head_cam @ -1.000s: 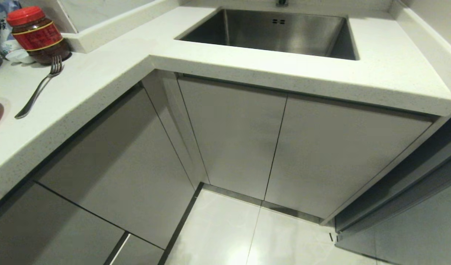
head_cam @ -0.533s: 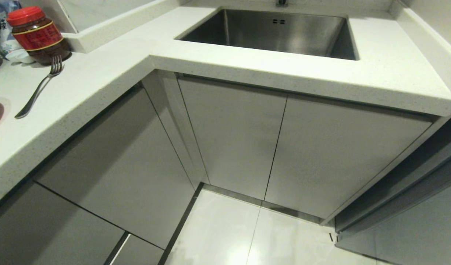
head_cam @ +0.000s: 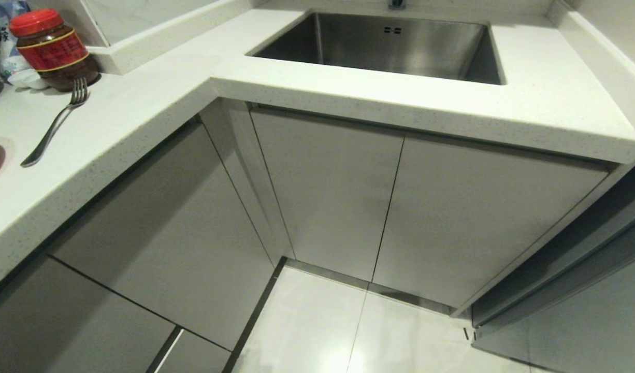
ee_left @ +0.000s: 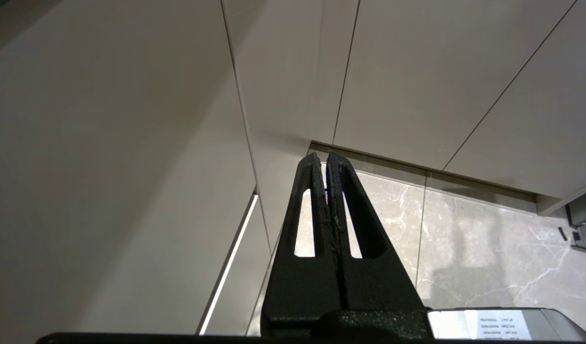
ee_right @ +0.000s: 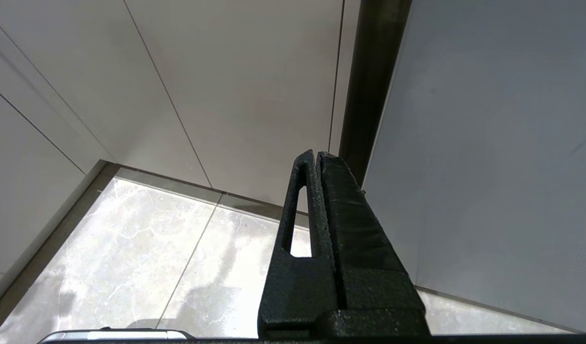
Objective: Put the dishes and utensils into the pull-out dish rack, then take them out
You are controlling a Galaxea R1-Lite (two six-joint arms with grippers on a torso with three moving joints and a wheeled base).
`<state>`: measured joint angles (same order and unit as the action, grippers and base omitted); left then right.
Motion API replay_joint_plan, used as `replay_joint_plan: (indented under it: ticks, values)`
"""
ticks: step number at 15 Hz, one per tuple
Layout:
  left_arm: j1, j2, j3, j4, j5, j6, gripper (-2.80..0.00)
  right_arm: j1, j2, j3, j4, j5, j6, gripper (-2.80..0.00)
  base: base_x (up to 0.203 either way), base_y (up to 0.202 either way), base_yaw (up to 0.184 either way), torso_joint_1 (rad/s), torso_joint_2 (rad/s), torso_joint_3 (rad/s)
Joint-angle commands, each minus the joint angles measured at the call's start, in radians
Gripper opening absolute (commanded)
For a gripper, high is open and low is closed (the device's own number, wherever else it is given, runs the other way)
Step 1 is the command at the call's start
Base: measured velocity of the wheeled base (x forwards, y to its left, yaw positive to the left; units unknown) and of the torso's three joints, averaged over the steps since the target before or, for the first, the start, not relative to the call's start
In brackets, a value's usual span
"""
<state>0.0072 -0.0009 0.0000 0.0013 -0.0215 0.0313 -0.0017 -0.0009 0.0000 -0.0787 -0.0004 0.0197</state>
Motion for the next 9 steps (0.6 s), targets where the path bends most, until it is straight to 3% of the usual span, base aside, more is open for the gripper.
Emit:
replay_joint_plan:
  ticks: [1,9]
  values:
    - [0.000,0.002,0.002,0.000,-0.002,0.004,-2.80,0.000,0.001,0.026,-0.001,0.000,0.000,-2.80,0.000,0.000,0.000,0.000,0.00,0.000]
    - [-0.006,0.002,0.000,0.009,-0.006,0.012,-2.80,0.000,0.001,0.026,-0.001,0.000,0.000,-2.80,0.000,0.000,0.000,0.001,0.00,0.156]
